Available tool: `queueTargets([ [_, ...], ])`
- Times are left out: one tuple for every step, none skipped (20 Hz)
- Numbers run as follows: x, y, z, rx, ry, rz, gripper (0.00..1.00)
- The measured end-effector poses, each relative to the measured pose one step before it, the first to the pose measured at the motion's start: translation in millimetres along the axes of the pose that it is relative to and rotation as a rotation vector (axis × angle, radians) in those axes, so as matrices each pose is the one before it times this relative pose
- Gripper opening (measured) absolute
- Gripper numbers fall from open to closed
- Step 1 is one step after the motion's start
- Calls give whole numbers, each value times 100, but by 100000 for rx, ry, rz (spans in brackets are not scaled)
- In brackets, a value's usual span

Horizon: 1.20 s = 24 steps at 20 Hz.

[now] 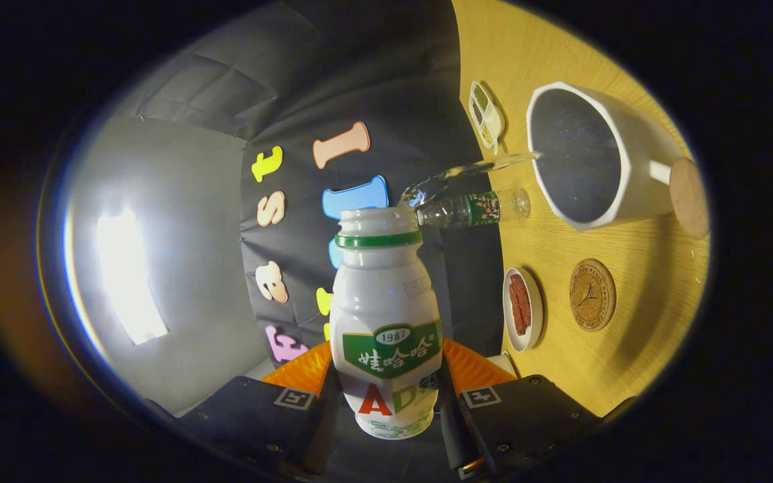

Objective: Take the bottle from table, then pour the juice into the cup, finally place the bottle on the coaster

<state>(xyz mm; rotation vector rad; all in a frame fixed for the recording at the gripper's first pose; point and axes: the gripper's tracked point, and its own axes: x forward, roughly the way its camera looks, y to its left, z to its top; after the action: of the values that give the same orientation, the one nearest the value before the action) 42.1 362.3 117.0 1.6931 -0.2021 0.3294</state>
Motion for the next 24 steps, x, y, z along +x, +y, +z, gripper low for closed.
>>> queueTargets([
  [-23, 77, 16, 257, -71, 542, 65],
  [34, 40, 58, 268, -171, 532, 65],
  [19, 43, -28, 272, -63, 409, 65],
  [30, -23, -48, 98, 17, 120, 65],
  [42, 19, -52, -115, -59, 187, 65],
  [-29, -18, 8, -44, -66, 116, 65],
  [72, 17, -86, 135, 62, 181, 65],
  [-25, 23, 10, 218, 36, 211, 65],
  [31, 43, -23, 130, 87, 302, 65],
  [-23, 7, 81, 90, -96, 235, 65],
  [27, 36, -31, 127, -63, 337, 65],
  [31, -28, -19, 181, -35, 118, 65],
  [3, 28, -72, 59, 42, 136, 65],
  [2, -12, 29, 28, 37, 65, 65],
  [47, 30, -11, 62, 93, 176, 65],
  [-27, -46, -3, 30, 72, 28, 65],
  [-24, 9, -6, 82, 116, 57, 65],
  [24, -22, 10, 62, 37, -73, 65],
  [87, 149, -147, 68, 41, 33, 65],
  [14, 14, 2, 89, -4, 10, 65],
  [-5, -28, -24, 184, 16, 39, 65],
  [-13, 15, 43, 174, -33, 132, 65],
  [-64, 26, 9, 119, 23, 178, 65],
  [15, -1, 26, 105, 6, 176, 65],
])
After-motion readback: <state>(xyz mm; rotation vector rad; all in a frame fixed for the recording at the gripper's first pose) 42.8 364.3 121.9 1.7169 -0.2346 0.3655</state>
